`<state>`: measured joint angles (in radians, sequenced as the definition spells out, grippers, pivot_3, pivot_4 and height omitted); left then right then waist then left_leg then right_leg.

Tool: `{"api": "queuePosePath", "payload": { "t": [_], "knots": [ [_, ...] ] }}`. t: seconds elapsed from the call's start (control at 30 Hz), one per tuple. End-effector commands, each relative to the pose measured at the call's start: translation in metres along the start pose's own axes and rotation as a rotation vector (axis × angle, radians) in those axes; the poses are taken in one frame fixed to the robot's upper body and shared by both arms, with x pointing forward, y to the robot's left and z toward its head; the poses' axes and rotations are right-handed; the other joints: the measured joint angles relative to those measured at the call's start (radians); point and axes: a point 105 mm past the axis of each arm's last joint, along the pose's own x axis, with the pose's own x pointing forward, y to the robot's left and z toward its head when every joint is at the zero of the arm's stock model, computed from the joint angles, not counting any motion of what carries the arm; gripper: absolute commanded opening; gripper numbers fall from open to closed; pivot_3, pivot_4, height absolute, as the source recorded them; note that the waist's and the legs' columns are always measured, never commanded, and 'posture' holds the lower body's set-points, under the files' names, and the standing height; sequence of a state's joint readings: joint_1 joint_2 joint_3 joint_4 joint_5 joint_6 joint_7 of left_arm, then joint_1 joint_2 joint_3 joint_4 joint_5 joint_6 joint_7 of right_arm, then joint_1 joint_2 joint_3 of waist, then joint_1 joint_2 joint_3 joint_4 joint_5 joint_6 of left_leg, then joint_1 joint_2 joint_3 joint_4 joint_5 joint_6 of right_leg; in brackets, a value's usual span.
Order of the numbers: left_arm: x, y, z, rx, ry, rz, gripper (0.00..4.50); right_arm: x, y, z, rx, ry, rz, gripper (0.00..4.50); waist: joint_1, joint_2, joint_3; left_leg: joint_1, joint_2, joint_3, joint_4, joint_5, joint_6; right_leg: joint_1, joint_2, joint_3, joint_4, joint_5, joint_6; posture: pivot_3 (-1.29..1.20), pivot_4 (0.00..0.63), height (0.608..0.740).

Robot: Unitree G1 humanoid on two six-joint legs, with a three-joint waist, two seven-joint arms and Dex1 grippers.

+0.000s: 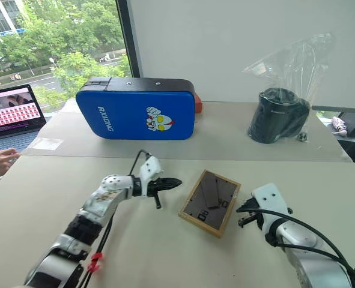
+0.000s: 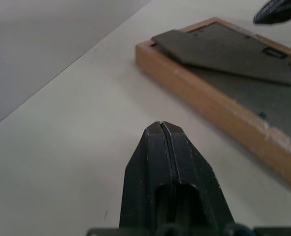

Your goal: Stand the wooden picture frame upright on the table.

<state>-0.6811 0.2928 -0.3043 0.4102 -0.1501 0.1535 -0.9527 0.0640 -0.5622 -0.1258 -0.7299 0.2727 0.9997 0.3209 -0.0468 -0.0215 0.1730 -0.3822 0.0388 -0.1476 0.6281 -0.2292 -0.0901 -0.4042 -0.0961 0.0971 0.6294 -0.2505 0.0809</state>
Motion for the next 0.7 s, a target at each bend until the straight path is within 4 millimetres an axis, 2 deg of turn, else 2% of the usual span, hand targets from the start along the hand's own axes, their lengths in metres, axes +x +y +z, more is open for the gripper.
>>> {"api": "queuePosePath", "payload": {
  "t": [0.03,0.1,0.2,0.33,0.43,0.5,0.53,0.67,0.7],
  "knots": [
    [0.021,-0.017,-0.001,0.09,0.026,-0.113,0.01,0.0,0.015,0.009,0.003,-0.002,0.029,0.0,0.0,0.0,0.0,0.0,0.0,0.0,0.0,0.0,0.0,0.001,0.0,0.0,0.0,0.0,0.0,0.0,0.15,0.74],
    [0.026,-0.025,-0.003,0.127,0.037,-0.165,0.01,0.005,0.022,0.012,-0.013,0.009,0.048,0.0,-0.002,0.0,0.0,0.0,0.0,0.0,0.002,0.0,-0.001,0.001,0.0,0.0,0.0,0.0,0.001,0.0,0.15,0.74],
    [0.025,-0.025,0.0,0.14,0.033,-0.174,0.01,0.018,0.036,0.025,-0.048,-0.009,0.099,0.0,-0.005,0.0,0.0,0.0,0.0,0.0,0.002,0.001,-0.001,0.0,0.0,0.0,0.001,0.001,0.001,0.0,0.15,0.74],
    [0.008,-0.014,0.0,0.142,0.05,-0.123,0.01,0.036,0.063,0.052,-0.11,-0.069,0.2,0.0,-0.01,0.0,0.0,-0.001,0.0,0.0,0.002,0.001,-0.001,0.0,0.0,0.0,0.001,0.001,0.001,0.0,0.15,0.74],
    [-0.021,0.001,-0.006,0.117,0.084,-0.028,0.01,0.044,0.09,0.073,-0.142,-0.126,0.301,0.0,-0.024,0.0,0.0,0.0,0.0,-0.001,0.001,0.001,-0.001,-0.001,0.0,0.0,0.001,0.001,0.001,0.0,0.15,0.74],
    [-0.043,0.004,-0.013,0.098,0.128,0.023,0.01,0.047,0.104,0.08,-0.158,-0.143,0.354,0.0,-0.031,0.001,0.0,0.001,0.0,-0.002,0.0,0.001,-0.001,-0.001,0.0,0.0,0.002,0.001,0.001,0.0,0.15,0.74],
    [-0.049,0.004,-0.015,0.092,0.14,0.033,0.01,0.047,0.107,0.081,-0.163,-0.144,0.364,0.0,-0.029,0.001,0.0,0.001,0.001,-0.002,-0.001,0.001,-0.001,-0.001,0.001,0.0,0.002,0.0,0.0,0.0,0.15,0.74],
    [-0.112,-0.01,-0.04,-0.022,0.273,0.104,0.01,0.05,0.125,0.081,-0.179,-0.145,0.443,0.0,-0.038,0.001,0.0,0.001,0.001,-0.003,-0.001,0.001,0.0,-0.001,0.001,0.0,0.002,0.0,0.0,0.0,0.15,0.74],
    [-0.123,-0.014,-0.043,-0.037,0.294,0.108,0.01,0.051,0.125,0.081,-0.176,-0.143,0.446,0.0,-0.041,0.001,0.0,0.001,0.001,-0.003,-0.001,0.001,0.0,-0.001,0.001,-0.001,0.002,0.0,0.0,0.0,0.15,0.74]
  ]
}}
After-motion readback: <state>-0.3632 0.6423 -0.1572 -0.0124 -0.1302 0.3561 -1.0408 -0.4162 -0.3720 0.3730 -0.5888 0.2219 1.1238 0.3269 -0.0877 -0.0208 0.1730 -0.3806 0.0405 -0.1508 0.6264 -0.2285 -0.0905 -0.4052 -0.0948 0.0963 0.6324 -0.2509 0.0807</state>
